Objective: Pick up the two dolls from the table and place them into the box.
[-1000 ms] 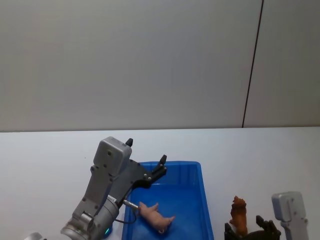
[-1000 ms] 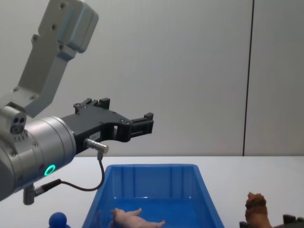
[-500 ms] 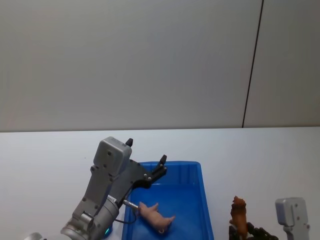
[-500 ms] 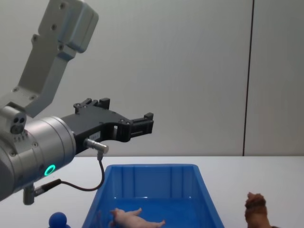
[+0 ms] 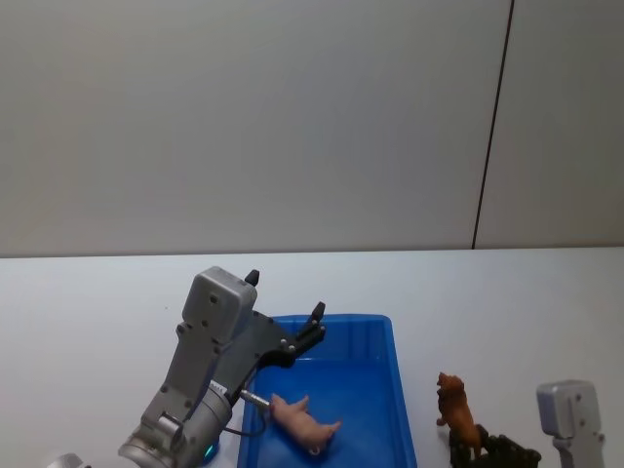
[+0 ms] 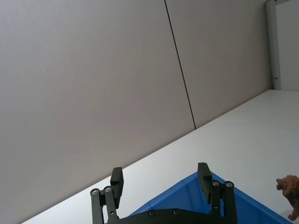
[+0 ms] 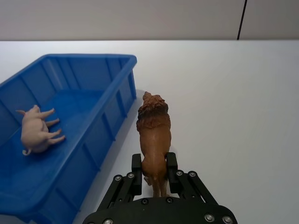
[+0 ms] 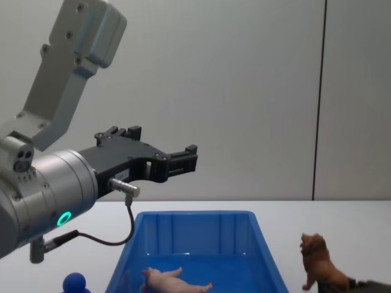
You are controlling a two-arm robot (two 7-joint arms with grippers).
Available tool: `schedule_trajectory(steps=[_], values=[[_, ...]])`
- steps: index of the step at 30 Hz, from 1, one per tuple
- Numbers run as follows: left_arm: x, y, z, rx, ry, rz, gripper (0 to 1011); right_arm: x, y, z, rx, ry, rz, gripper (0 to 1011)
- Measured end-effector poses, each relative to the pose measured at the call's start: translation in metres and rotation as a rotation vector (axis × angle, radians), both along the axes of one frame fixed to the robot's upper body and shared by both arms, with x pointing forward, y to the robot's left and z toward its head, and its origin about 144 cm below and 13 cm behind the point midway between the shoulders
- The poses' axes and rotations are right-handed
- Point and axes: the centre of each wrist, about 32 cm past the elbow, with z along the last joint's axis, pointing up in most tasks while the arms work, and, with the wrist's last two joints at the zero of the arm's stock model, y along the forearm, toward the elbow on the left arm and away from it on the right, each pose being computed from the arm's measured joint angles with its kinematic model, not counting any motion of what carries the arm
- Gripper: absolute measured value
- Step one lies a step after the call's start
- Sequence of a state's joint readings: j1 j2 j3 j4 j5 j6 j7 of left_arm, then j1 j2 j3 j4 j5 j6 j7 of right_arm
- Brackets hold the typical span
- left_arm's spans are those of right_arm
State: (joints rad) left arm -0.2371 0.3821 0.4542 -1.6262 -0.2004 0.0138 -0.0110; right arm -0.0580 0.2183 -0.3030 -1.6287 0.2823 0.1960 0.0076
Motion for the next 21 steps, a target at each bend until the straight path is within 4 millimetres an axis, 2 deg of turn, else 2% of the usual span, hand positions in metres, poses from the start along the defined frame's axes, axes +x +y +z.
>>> schedule_trajectory(steps=[21], values=[[0.0, 0.0, 0.0, 0.0, 0.0, 0.0, 1001, 0.011, -0.004, 0.036, -0.056, -0.235, 0.092, 296]])
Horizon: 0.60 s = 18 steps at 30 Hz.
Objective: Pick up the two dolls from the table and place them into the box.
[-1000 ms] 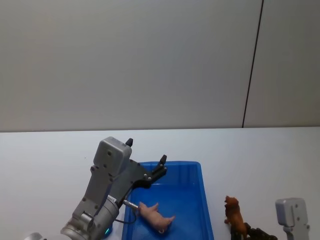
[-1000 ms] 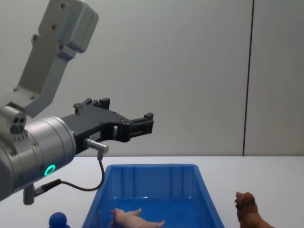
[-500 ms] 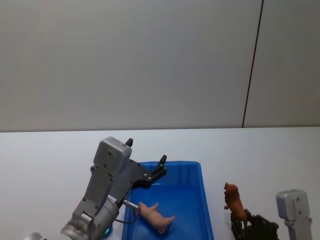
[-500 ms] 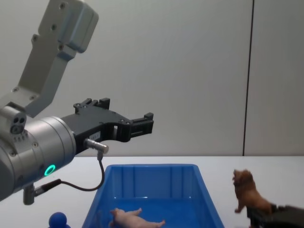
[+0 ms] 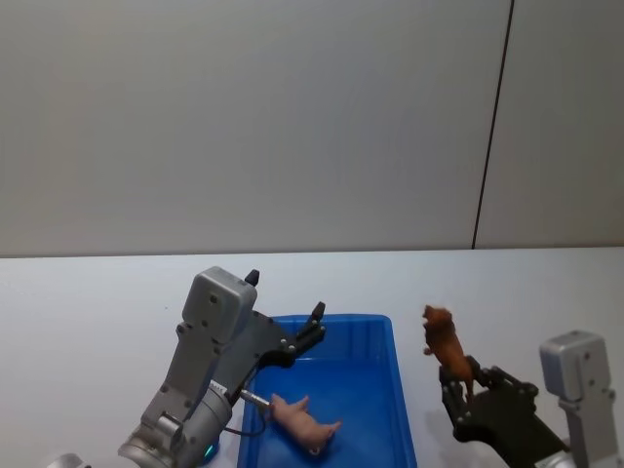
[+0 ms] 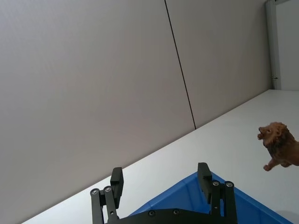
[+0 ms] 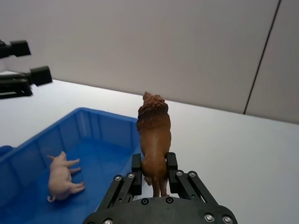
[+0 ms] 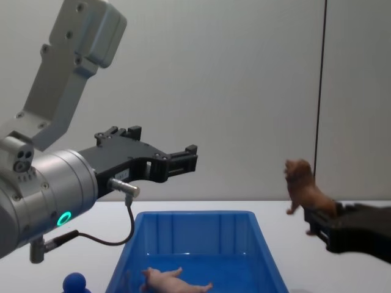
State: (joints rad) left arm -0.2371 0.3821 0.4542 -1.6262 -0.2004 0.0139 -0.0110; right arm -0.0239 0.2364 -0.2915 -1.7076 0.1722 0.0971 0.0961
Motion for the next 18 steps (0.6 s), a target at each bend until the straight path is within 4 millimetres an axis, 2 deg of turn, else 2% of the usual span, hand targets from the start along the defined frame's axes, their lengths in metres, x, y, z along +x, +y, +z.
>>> schedule_trajectory(steps=[16, 18], values=[[0.0, 0.0, 0.0, 0.0, 0.0, 0.0, 1001, 0.031, 0.009, 0.009, 0.017, 0.005, 0.186, 298], [0.0, 0.0, 0.0, 0.0, 0.0, 0.0, 1001, 0.036, 0.012, 0.008, 0.022, 0.021, 0.211, 357]])
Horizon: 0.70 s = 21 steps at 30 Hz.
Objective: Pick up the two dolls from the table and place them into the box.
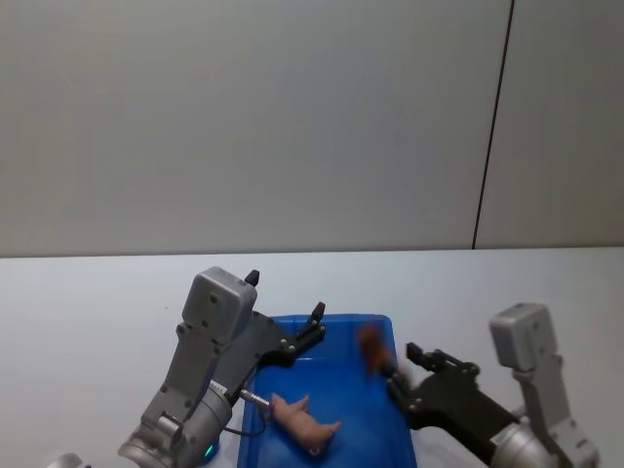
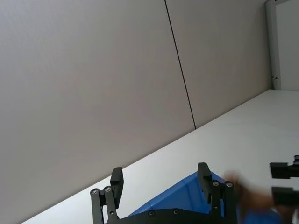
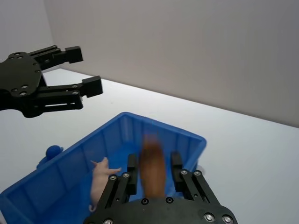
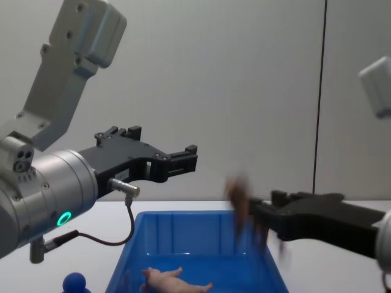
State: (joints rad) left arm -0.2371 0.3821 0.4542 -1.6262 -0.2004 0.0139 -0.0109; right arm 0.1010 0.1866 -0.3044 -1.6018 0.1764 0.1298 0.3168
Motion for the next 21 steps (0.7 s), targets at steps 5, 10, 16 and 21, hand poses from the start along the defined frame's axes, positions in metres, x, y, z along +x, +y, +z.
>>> schedule_trajectory(steps=[5, 10, 16, 21], values=[[0.0, 0.0, 0.0, 0.0, 0.0, 0.0, 1001, 0.01, 0.006, -0.003, 0.008, 0.026, 0.041, 521], [0.0, 0.0, 0.0, 0.0, 0.0, 0.0, 1001, 0.019, 0.011, -0.005, 0.016, 0.045, 0.068, 667], [0.0, 0.0, 0.0, 0.0, 0.0, 0.0, 1001, 0.023, 0.013, -0.006, 0.019, 0.053, 0.071, 855], [0.0, 0.0, 0.0, 0.0, 0.0, 0.0, 1001, 0.023, 0.012, -0.007, 0.017, 0.053, 0.045, 997]])
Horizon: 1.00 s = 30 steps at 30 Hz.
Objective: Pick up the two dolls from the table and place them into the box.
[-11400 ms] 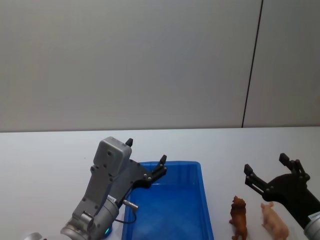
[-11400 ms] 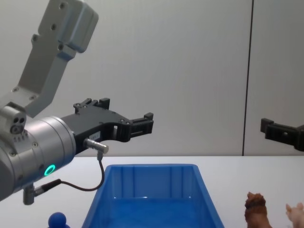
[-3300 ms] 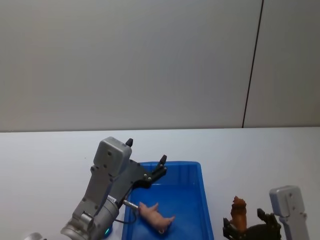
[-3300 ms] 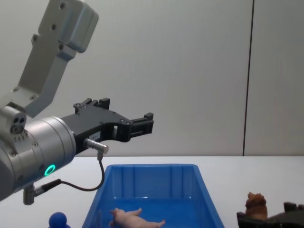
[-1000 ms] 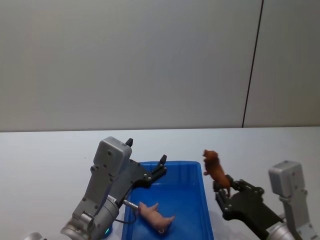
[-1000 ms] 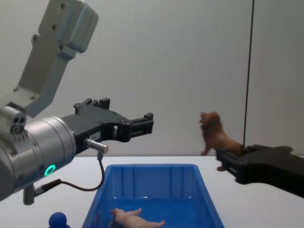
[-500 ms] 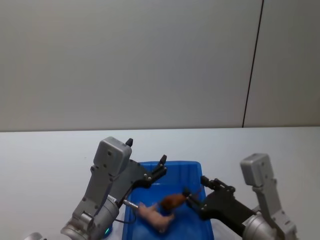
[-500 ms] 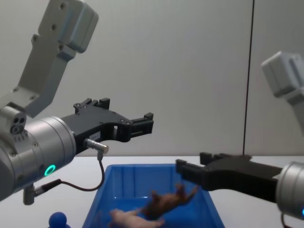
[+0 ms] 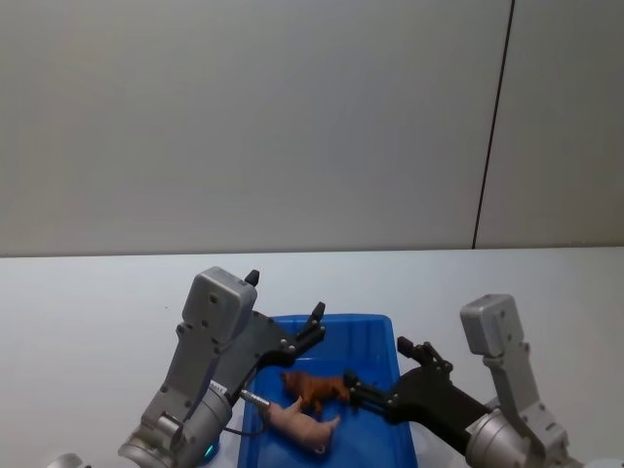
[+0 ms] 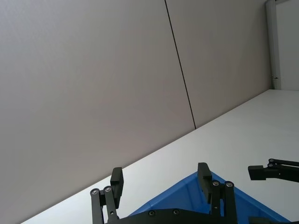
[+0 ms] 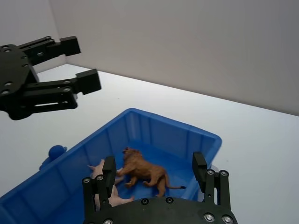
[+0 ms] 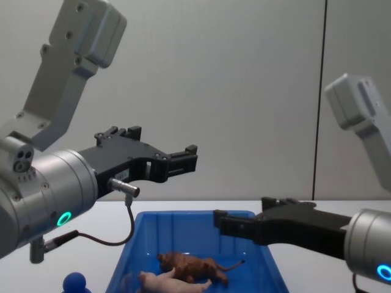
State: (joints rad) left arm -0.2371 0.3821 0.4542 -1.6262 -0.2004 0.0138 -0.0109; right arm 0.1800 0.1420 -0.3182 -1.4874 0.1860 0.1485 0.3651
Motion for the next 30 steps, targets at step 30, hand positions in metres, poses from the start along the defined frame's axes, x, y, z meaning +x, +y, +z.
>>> schedule_trajectory(steps=[30], values=[[0.0, 0.0, 0.0, 0.0, 0.0, 0.0, 1001, -0.046, -0.028, -0.01, -0.032, -0.05, -0.35, 1001]])
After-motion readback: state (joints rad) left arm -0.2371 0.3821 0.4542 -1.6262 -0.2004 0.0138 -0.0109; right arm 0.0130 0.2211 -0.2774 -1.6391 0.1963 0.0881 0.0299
